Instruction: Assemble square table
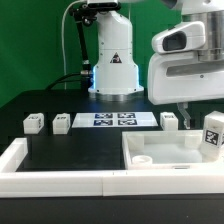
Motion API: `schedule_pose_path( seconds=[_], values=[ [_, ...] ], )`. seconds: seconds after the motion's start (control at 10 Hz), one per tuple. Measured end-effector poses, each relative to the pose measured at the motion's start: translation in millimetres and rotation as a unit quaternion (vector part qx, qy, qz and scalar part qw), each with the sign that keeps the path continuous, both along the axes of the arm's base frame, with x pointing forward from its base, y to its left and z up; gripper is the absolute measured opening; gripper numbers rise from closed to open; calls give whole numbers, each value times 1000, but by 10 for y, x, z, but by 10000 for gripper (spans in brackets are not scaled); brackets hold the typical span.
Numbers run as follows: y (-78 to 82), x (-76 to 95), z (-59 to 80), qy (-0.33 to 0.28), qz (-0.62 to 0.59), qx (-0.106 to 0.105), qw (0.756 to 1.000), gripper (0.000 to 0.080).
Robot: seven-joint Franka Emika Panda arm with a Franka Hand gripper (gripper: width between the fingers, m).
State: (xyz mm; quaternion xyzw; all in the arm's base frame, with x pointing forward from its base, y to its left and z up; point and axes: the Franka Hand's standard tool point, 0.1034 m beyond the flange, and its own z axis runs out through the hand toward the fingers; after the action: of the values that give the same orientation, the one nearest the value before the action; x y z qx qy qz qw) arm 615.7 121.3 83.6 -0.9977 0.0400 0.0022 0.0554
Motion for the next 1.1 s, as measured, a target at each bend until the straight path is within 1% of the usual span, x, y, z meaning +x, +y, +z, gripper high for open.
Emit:
schedule_pose_path(
  seconds=[0.2, 0.4, 0.5, 0.7, 0.8, 0.9, 1.0, 1.1],
  values=[
    [7, 44, 5, -4, 105, -1, 994, 648],
    [-3, 66, 20, -16, 203, -16, 979, 648],
    [-12, 77, 28, -20, 241, -17, 970, 648],
    [-23, 89, 25, -29, 284, -20, 958, 648],
    [-29, 89, 14, -33, 300, -21, 953, 628],
    [-28, 90, 14, -33, 299, -21, 954, 500],
    [-29, 89, 13, -33, 299, -21, 954, 500],
    [-28, 90, 14, -33, 299, -21, 954, 314]
  ],
)
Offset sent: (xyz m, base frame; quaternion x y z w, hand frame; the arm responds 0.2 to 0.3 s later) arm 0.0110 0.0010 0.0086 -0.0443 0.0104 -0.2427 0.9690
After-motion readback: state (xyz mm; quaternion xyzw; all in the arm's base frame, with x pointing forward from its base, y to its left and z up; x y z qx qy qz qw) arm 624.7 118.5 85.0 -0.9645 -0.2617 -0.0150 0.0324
